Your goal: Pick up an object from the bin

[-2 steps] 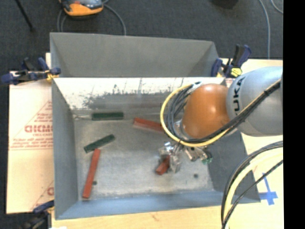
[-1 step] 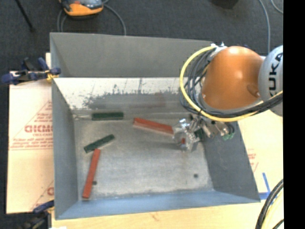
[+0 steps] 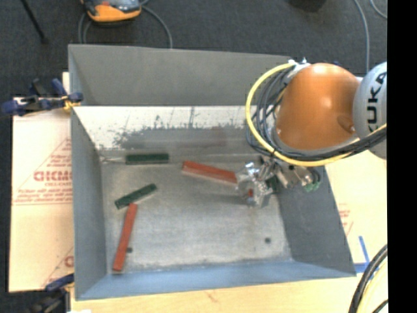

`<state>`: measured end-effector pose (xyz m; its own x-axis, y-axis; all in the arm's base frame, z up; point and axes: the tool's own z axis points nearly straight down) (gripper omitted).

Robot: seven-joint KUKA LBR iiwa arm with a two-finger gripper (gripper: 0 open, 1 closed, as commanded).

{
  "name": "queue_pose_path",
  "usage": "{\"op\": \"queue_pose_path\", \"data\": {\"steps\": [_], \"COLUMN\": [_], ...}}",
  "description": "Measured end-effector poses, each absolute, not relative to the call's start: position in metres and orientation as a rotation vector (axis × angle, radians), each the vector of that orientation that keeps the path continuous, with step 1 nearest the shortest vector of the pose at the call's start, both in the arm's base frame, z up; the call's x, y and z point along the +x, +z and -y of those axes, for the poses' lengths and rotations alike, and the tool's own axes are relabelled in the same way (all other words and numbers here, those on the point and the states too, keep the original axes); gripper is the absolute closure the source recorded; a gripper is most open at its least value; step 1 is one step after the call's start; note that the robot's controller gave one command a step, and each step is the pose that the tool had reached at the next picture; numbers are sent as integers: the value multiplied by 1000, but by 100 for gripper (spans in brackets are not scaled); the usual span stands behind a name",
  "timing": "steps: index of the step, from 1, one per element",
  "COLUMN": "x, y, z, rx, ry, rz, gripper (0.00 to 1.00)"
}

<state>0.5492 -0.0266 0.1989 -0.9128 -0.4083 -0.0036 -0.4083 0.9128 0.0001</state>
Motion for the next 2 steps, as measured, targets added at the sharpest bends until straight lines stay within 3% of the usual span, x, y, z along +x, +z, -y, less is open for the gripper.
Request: {"op": "queue_pose_path", "data": {"steps": [1,2], "x": [572,570], "y": [187,169], "z": [9,-9], "rx": [-396,-165], "ry": [-4,6], "rz": [-3109,-3130], "gripper": [100,100]}}
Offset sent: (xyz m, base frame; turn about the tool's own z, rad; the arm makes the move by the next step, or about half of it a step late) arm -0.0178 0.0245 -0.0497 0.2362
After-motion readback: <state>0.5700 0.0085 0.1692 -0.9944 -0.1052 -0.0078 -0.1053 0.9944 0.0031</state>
